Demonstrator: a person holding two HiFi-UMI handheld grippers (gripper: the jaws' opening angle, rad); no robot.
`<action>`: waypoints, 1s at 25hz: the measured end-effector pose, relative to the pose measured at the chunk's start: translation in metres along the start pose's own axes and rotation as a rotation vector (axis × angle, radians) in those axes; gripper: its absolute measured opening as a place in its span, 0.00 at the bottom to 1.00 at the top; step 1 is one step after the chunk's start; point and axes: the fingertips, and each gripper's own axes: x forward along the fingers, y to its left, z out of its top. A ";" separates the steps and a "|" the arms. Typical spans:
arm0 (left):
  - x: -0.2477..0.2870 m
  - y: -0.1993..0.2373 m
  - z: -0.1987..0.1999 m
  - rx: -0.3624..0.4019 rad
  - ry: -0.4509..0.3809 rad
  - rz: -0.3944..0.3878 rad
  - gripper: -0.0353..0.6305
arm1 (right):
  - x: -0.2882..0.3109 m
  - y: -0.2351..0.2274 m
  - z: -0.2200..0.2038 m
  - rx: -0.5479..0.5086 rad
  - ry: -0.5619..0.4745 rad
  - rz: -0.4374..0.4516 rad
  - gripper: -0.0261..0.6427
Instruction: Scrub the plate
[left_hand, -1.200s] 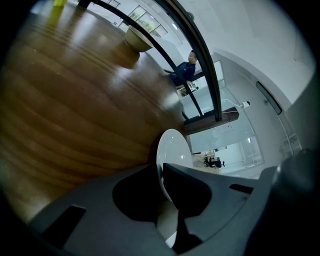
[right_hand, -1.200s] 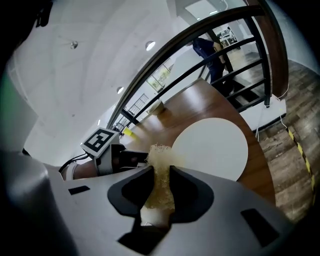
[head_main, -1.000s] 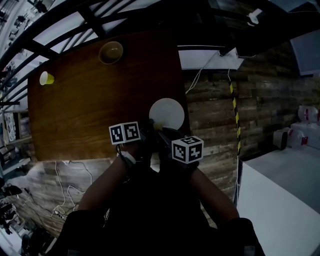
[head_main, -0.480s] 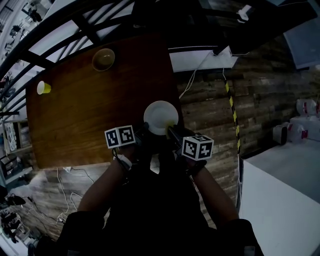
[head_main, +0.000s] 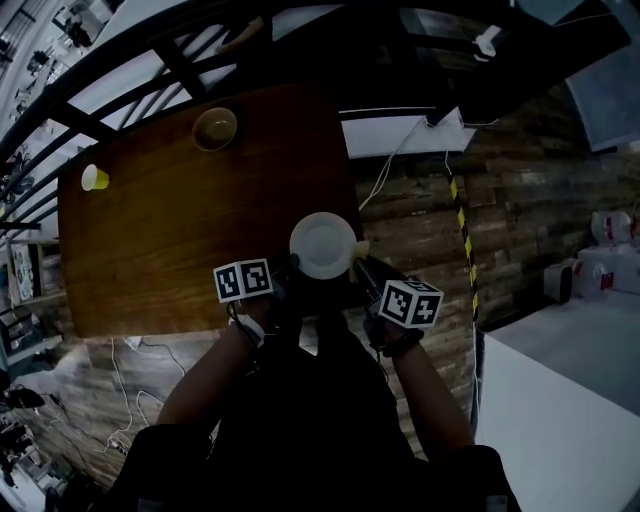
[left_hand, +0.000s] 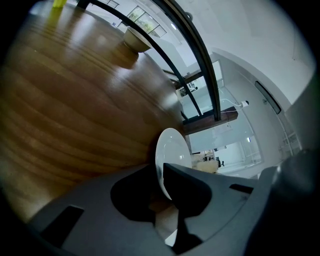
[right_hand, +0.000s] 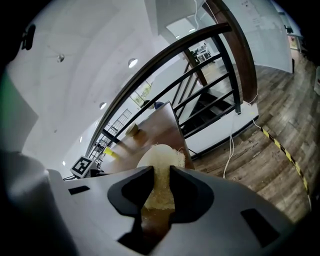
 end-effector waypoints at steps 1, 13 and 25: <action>-0.002 0.000 -0.001 0.000 0.001 -0.008 0.13 | -0.002 0.001 0.001 -0.002 -0.002 -0.002 0.20; -0.081 -0.015 0.022 0.146 -0.136 0.039 0.17 | -0.038 0.031 0.021 -0.075 -0.044 0.013 0.20; -0.162 -0.068 0.075 0.591 -0.382 0.138 0.17 | -0.055 0.113 0.062 -0.328 -0.141 0.104 0.20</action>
